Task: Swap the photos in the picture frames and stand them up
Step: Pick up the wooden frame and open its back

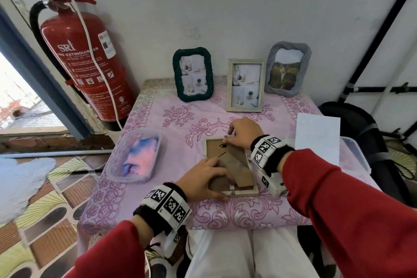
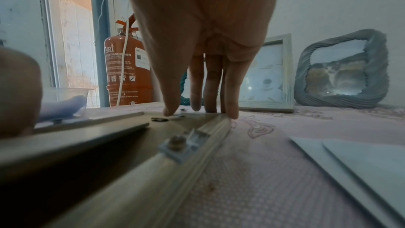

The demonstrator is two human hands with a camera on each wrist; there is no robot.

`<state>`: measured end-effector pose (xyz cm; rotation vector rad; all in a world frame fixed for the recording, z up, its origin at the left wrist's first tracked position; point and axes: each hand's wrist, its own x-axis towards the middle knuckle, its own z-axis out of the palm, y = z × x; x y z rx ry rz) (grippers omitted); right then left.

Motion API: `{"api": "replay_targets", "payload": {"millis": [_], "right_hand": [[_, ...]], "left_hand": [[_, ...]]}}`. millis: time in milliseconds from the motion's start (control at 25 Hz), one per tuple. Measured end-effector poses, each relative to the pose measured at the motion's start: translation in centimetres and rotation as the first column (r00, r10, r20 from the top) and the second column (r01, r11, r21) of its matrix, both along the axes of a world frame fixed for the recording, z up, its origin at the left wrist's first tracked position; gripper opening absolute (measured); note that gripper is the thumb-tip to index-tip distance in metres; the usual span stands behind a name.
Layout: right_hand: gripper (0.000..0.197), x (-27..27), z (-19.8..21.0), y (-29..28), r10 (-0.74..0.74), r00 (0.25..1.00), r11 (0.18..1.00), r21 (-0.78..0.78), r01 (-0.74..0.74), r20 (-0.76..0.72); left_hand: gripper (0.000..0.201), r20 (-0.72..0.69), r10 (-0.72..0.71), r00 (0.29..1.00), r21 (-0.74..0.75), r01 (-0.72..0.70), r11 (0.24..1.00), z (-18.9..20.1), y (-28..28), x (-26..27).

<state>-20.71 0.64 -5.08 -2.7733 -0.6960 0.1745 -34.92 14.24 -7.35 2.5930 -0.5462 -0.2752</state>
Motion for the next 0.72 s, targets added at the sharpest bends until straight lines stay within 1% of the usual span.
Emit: {"api": "replay_targets", "payload": {"millis": [120,280,400,560,720], "right_hand": [[0.030,0.1,-0.1,0.1,0.010,1.000,1.000,0.003,-0.010,0.009],[0.022,0.7,-0.1,-0.3,0.018,0.999,1.000,0.025,-0.017,-0.027],[0.017,0.9,-0.1,-0.4,0.030,0.999,1.000,0.007,-0.030,-0.028],[0.016,1.1,0.0,-0.3,0.056,0.997,0.998,0.006,-0.055,-0.045],[0.016,1.4,0.4,-0.5,0.086,0.994,0.996,0.016,-0.085,-0.065]], "left_hand": [[0.041,-0.002,0.017,1.000,-0.020,-0.018,1.000,0.1,0.0,0.0],[0.037,0.007,0.047,0.999,-0.060,-0.047,0.997,0.1,-0.1,0.0],[0.033,-0.009,0.069,0.998,-0.122,-0.069,0.990,0.0,0.1,0.0],[0.027,-0.029,0.082,0.996,-0.176,-0.086,0.981,-0.3,0.2,0.0],[0.024,-0.018,0.085,0.996,-0.249,-0.087,0.965,-0.7,0.3,-0.3]]}}
